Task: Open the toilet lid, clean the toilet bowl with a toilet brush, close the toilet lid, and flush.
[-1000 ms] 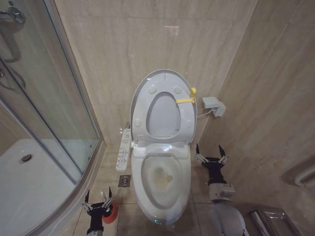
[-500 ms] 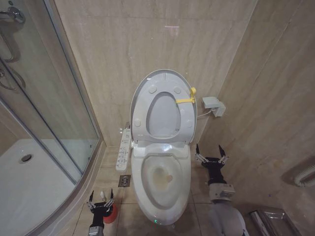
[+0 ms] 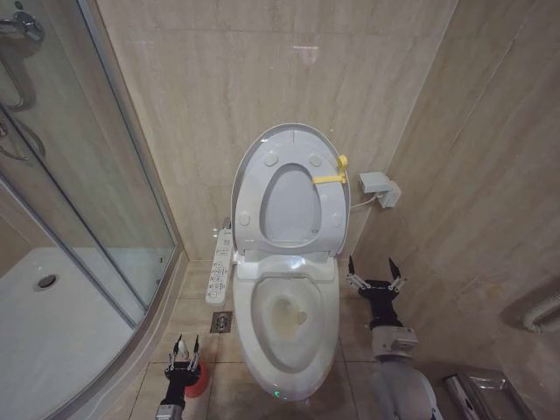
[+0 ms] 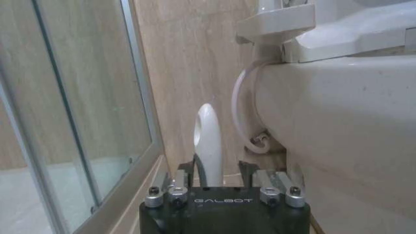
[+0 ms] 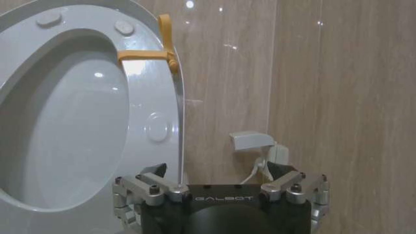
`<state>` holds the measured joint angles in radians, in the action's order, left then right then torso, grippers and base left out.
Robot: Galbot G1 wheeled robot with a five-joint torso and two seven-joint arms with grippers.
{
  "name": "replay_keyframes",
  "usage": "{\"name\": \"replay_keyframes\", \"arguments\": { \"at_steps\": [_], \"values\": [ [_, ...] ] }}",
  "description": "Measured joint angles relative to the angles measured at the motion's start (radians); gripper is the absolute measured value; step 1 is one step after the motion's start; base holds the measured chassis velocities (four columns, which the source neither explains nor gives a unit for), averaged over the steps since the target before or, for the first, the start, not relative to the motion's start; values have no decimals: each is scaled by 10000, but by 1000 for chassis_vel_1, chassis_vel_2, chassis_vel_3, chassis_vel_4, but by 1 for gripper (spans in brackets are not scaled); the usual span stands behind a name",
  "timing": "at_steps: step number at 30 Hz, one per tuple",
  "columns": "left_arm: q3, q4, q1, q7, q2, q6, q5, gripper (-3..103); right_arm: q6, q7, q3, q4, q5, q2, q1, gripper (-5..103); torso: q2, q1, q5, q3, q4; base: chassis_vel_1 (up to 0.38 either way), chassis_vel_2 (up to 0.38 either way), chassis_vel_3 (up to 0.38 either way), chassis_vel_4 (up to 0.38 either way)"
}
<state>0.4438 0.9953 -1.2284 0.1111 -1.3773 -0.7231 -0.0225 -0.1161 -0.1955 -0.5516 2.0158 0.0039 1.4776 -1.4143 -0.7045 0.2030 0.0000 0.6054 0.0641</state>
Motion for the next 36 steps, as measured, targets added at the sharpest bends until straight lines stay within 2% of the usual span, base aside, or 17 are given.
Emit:
{"name": "replay_keyframes", "arguments": {
  "at_steps": [1,2,9,10,13,17,18,22,23,25,26,28,29,32,33,36],
  "values": [
    [0,0,0,0,0,0,0,68,0,0,0,0,0,0,0,100,0,0,0,0,0,0,0,0,0],
    [17,9,-50,-11,8,-28,6,40,0,0,0,0,0,0,0,100,0,0,0,0,0,0,0,0,0],
    [110,317,-330,-74,48,-145,60,40,0,0,0,0,0,1,0,100,0,0,-2,0,0,0,0,0,0],
    [132,405,-384,-75,63,-171,67,19,0,0,0,0,0,0,0,100,0,0,-1,0,0,0,0,0,0],
    [174,716,-553,-77,92,-197,70,19,0,0,0,0,0,0,0,100,0,0,0,0,0,0,0,0,0],
    [257,1947,-1180,-73,140,-93,6,19,0,0,0,0,0,0,0,100,0,0,0,0,0,0,0,0,0],
    [257,1947,-1180,-73,140,-93,6,19,0,0,0,0,0,0,0,100,0,0,0,0,0,0,0,0,0],
    [319,3676,-2001,-30,166,111,-110,19,0,0,0,0,0,0,0,100,0,0,-1,0,1,0,0,0,0],
    [319,3676,-2001,-30,166,111,-110,19,0,0,0,0,0,0,0,100,0,0,-1,0,1,0,0,0,0],
    [320,4894,-2642,-16,178,261,-143,19,0,0,0,0,0,0,0,100,0,0,0,-1,0,0,0,0,0],
    [320,4894,-2642,-16,178,261,-143,19,0,0,0,0,0,0,0,100,0,0,0,-1,0,0,0,0,0],
    [319,6212,-3300,0,208,541,-144,19,0,0,-1,0,0,0,0,100,0,0,0,0,-2,0,0,0,0],
    [319,6212,-3300,0,208,541,-144,19,0,0,-1,0,0,0,0,100,0,0,0,0,-2,0,0,0,0],
    [81,8560,-4246,-12,376,1093,-217,19,0,0,-1,1,0,0,0,100,0,-1,2,0,-1,0,0,0,0],
    [81,8560,-4246,-12,376,1093,-217,19,0,0,-1,1,0,0,0,100,0,-1,2,0,-1,0,0,0,0],
    [-384,10419,-4822,-109,535,1638,-147,19,0,0,0,1,0,0,0,100,-1,-1,2,-1,-1,0,0,0,0]
  ]
}}
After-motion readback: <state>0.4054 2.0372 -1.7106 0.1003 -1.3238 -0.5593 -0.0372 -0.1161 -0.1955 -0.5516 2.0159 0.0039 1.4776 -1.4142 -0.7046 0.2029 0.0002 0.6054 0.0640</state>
